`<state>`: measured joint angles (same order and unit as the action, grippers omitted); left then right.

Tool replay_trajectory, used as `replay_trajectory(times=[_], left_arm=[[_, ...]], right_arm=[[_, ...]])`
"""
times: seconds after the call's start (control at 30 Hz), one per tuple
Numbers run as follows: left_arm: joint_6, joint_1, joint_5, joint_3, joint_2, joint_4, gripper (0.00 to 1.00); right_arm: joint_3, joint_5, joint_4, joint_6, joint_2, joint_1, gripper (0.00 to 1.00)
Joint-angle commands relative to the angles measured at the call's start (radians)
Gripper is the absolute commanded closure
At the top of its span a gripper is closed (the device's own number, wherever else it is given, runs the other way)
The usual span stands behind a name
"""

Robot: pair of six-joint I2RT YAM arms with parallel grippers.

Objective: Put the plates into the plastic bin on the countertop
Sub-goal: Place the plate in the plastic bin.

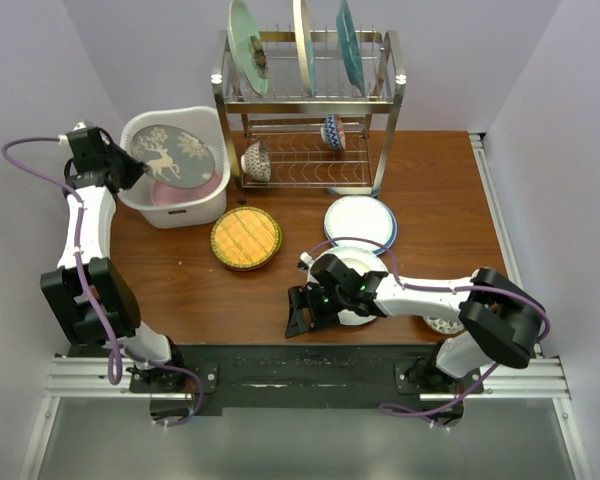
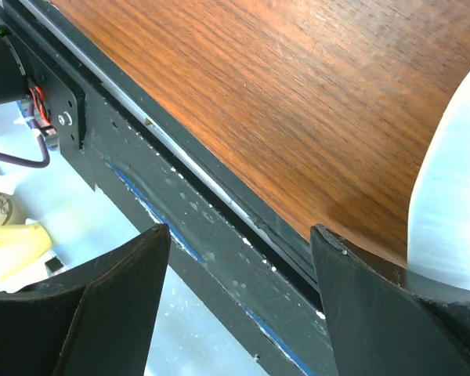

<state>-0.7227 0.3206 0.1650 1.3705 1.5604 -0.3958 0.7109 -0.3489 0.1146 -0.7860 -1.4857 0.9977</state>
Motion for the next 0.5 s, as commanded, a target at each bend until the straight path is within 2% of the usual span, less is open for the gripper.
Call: replay_trajectory(times=[0.0,0.47], left_arm=[[-0.034,0.008,0.041,0.045,0.02,0.161,1.0],[0.057,-0.005,0.134,0.058,0.167,0.124,1.0]], right_arm=[[0.009,0.019,0.003,0.018,0.004,-0.005,0.24],[0.007,0.024,0.013,0.019,0.015,-0.011,0.24]])
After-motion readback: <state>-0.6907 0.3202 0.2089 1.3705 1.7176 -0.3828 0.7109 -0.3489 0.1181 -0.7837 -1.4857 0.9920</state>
